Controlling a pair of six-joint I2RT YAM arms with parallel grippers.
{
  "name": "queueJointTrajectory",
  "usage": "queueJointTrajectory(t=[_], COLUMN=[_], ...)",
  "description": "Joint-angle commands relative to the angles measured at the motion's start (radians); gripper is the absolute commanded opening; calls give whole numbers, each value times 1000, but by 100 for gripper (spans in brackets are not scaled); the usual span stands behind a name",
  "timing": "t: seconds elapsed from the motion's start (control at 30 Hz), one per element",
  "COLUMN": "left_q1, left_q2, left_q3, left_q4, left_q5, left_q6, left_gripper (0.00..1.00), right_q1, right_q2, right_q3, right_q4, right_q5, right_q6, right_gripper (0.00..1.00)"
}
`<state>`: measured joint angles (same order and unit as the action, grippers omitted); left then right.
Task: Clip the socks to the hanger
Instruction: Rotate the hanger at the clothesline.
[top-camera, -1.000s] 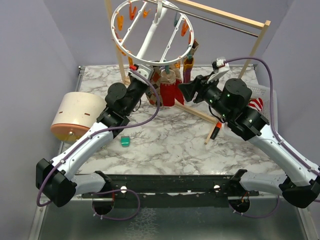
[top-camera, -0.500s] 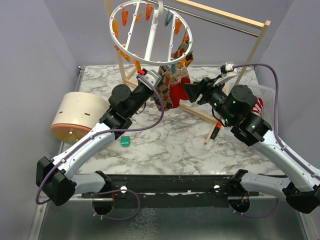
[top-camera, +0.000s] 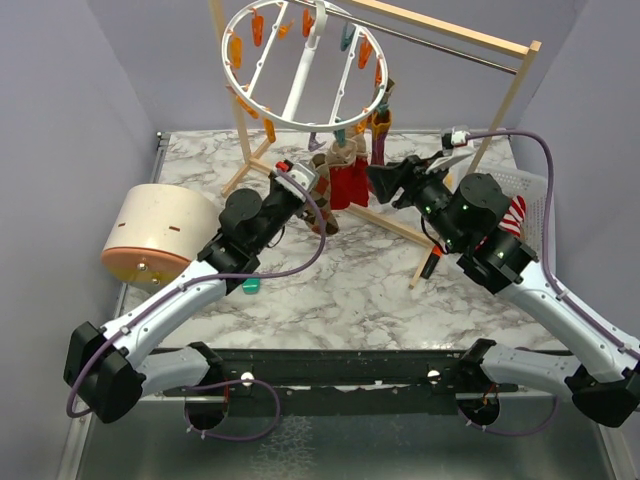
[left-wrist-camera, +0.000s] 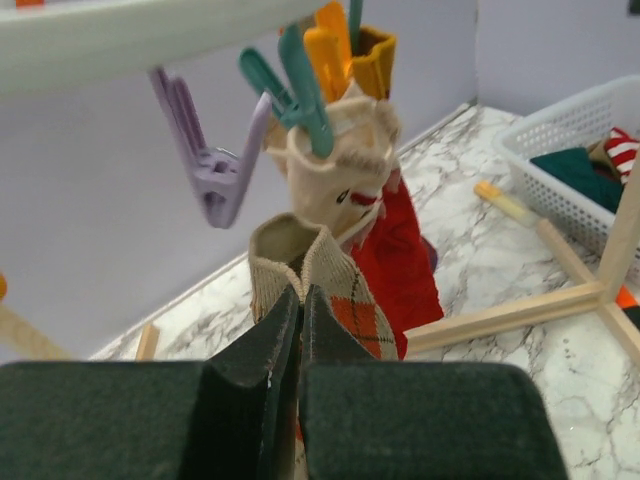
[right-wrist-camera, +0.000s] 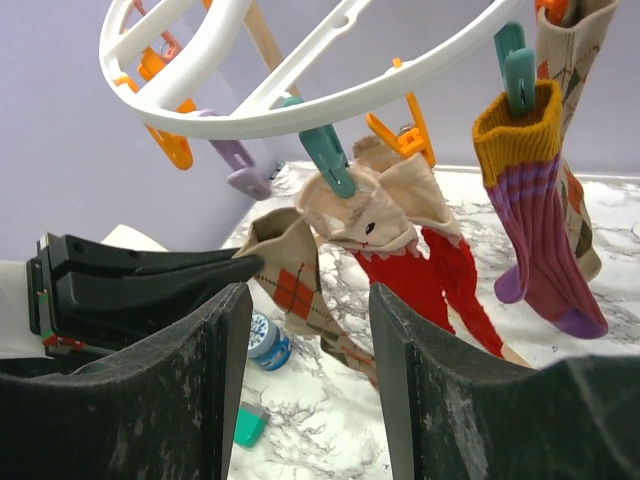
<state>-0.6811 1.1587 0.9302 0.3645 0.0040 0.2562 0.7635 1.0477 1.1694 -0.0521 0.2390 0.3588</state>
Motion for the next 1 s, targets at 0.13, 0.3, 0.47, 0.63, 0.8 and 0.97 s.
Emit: queueJointTrajectory(t=[0.13, 0.3, 0.47, 0.63, 0.8, 0.97], left_q1=[-2, 5, 6, 7, 8, 9], left_q2=[-114, -135, -178, -229, -246, -242], left_q3=[-118, -126, -149, -179, -188, -182], left_q4=[22, 33, 33, 33, 33, 33], left_q5=[-339, -415, -483, -518, -529, -528], left_q6=[11, 36, 64, 89, 108, 109], left_gripper=[0, 0, 0, 0, 0, 0], right_q1=[-2, 5, 37, 72, 104, 108], right_q2=[94, 146, 210, 271, 328, 397], right_q3=[100, 128, 182, 245, 293, 362], right_q4=[-34, -17, -4, 9, 5, -5], right_q5=[-118, -107, -69, -42, 43, 117], right_q6=[-29, -30, -33, -15, -8, -19], right_gripper=[55, 56, 54, 53, 52, 52])
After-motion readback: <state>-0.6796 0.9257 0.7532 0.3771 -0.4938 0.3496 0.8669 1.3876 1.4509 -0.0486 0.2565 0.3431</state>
